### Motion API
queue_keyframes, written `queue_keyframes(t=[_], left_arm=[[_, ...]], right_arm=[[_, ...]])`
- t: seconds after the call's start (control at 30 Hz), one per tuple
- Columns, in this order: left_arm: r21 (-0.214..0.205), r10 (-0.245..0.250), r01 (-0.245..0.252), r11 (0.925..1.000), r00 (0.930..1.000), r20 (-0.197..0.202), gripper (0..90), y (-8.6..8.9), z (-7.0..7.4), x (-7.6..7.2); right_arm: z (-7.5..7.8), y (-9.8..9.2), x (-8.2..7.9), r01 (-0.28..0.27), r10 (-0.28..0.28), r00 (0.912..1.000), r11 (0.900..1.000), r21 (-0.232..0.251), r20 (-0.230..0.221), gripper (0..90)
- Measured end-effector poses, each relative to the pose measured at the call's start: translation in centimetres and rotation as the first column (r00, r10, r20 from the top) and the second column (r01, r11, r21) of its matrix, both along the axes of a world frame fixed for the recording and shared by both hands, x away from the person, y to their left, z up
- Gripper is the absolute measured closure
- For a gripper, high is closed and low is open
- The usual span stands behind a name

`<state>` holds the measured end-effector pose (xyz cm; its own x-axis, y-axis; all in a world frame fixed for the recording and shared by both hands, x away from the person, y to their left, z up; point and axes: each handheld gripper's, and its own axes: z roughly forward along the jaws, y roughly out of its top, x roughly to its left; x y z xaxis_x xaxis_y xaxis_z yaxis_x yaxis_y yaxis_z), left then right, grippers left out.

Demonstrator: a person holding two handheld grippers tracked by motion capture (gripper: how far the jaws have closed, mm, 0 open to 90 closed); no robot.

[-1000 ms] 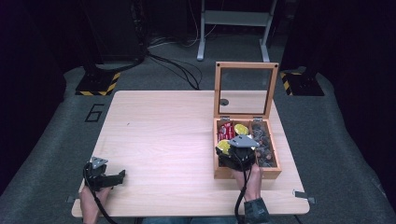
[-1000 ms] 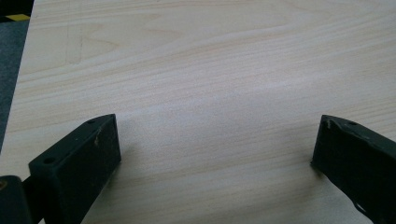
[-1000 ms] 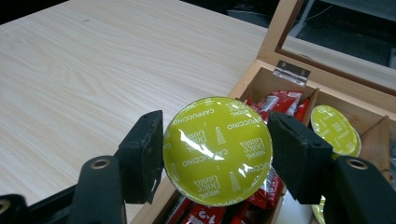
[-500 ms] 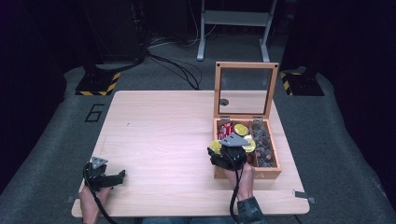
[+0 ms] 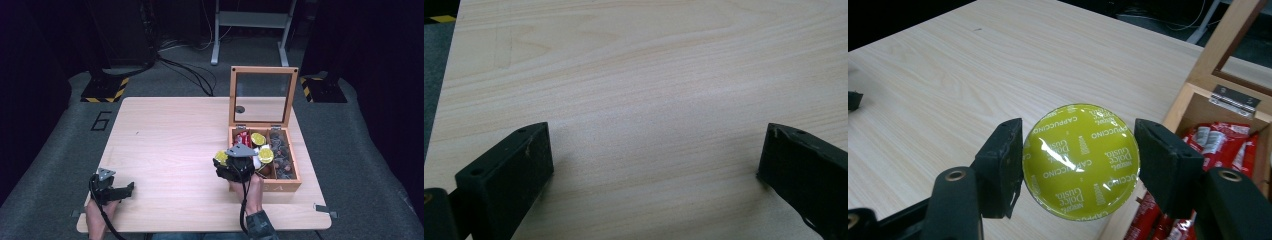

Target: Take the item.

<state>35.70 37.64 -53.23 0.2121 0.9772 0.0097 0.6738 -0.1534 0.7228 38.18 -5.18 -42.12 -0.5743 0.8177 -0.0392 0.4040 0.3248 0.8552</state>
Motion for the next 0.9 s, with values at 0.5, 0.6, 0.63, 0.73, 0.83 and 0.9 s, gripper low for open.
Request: queue_keyframes(t=[0.5,0.6,0.63,0.73,0.83,0.9], left_arm=[[0.0,0.0,0.0,1.0,1.0,0.0,0.7,0.0,0.0,0.0],[0.0,0.001,-0.001,1.0,1.0,0.0,0.7,0.0,0.0,0.0],[0.0,0.0,0.0,1.0,1.0,0.0,0.7,0.0,0.0,0.0],[-0.002,0.001,-0.001,1.0,1.0,-0.006,0.7,0.0,0.0,-0.1],[-0.003,0.001,-0.002,1.0,1.0,-0.006,0.7,0.0,0.0,-0.1],[-0.002,0.001,-0.001,1.0,1.0,-0.006,0.7,0.0,0.0,-0.1]], right_arm=[[-1.2,2.8,0.3,-0.025,0.025,0.999,0.9997,0.007,-0.037,37.5],[-1.5,3.2,0.5,-0.031,0.032,0.9985,0.9995,0.008,-0.046,37.5],[-1.6,3.3,0.5,-0.03,0.031,0.9982,0.9995,0.009,-0.051,37.5],[-1.9,3.6,0.6,-0.03,0.03,0.998,0.9995,0.008,-0.056,37.5],[-2.2,4.2,0.7,-0.029,0.03,0.9975,0.9995,0.009,-0.065,37.5],[-2.3,4.4,0.7,-0.029,0.029,0.9972,0.9996,0.005,-0.068,37.5]])
